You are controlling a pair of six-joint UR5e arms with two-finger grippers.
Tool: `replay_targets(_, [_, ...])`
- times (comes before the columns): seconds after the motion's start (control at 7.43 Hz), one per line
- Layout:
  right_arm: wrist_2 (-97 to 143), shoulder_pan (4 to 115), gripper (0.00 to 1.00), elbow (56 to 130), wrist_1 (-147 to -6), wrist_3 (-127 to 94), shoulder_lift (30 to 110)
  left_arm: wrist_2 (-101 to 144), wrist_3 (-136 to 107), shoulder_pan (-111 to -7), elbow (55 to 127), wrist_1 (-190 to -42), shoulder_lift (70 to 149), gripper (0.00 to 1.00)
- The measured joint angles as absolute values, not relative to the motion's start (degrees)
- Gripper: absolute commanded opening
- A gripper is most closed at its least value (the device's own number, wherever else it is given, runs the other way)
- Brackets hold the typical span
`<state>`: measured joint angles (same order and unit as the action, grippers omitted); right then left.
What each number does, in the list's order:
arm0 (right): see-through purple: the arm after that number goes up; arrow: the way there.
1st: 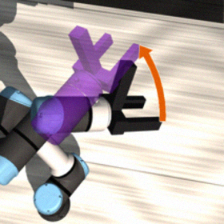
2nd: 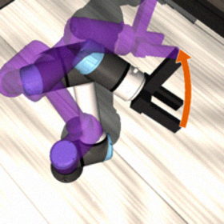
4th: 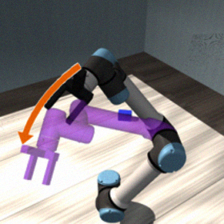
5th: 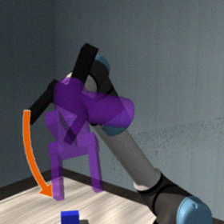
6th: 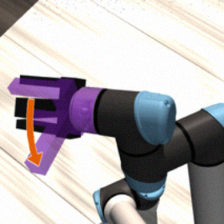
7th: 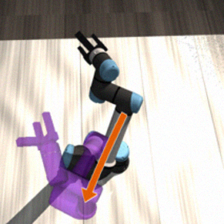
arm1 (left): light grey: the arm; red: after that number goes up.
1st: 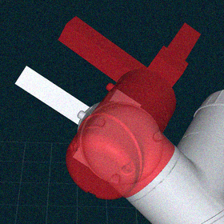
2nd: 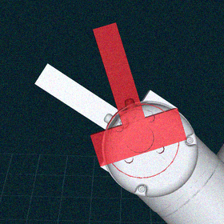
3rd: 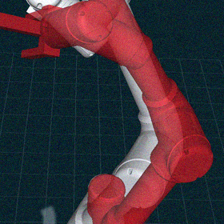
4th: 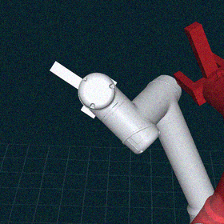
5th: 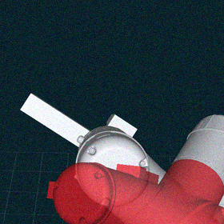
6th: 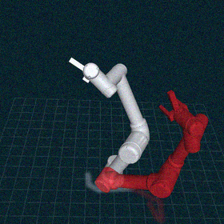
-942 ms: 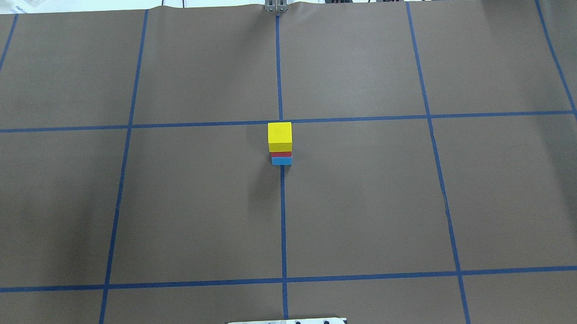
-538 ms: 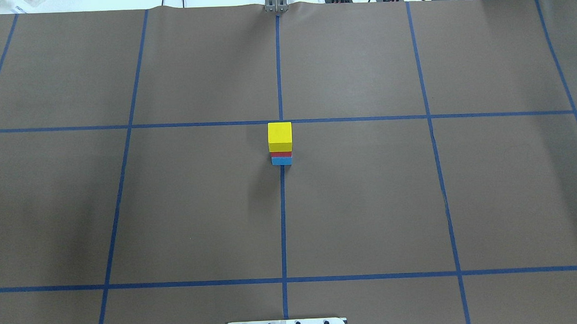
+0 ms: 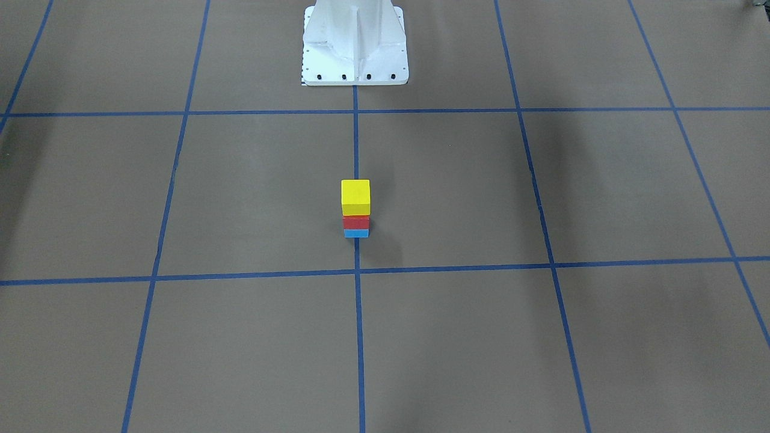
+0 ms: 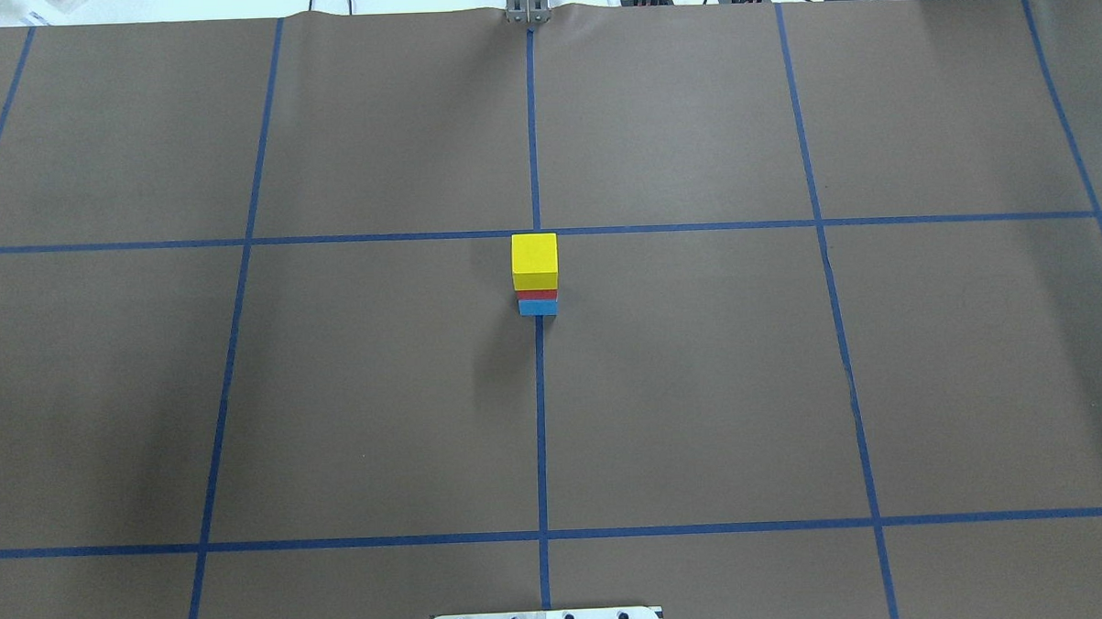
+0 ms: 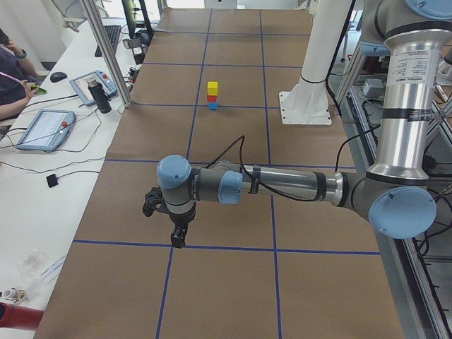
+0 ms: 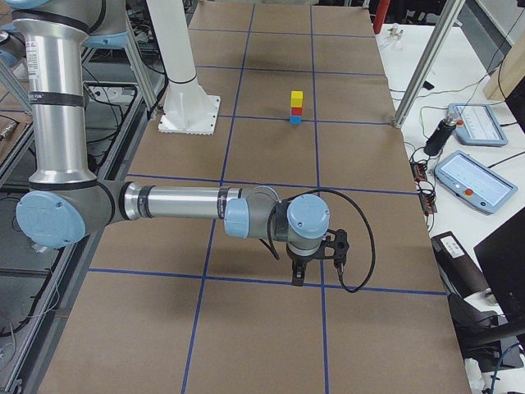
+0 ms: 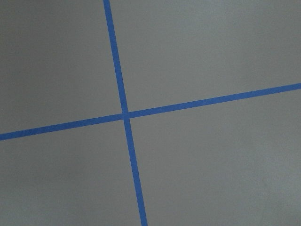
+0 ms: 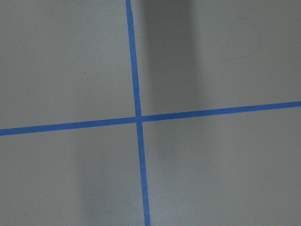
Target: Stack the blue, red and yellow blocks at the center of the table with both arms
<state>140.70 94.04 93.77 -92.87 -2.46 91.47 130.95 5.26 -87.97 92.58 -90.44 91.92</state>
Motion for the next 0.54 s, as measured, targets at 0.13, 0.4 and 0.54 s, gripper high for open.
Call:
replay_targets(0.13, [140.71, 94.04, 0.99, 96.17, -92.89, -2.46, 93.83, 130.95, 5.24, -87.93, 92.71, -90.44, 91.81, 1.0])
replay_targets(0.4, [140.7, 94.04, 0.99, 98.27, -92.9, -2.46, 95.89, 130.96, 5.23, -87.93, 92.79, -90.44, 91.77, 1.0])
replay_targets(0.54, [140.66, 94.04, 0.99, 98.42, -92.9, -2.46, 96.0, 130.96, 5.23, -87.92, 92.86, -90.44, 91.62, 1.0])
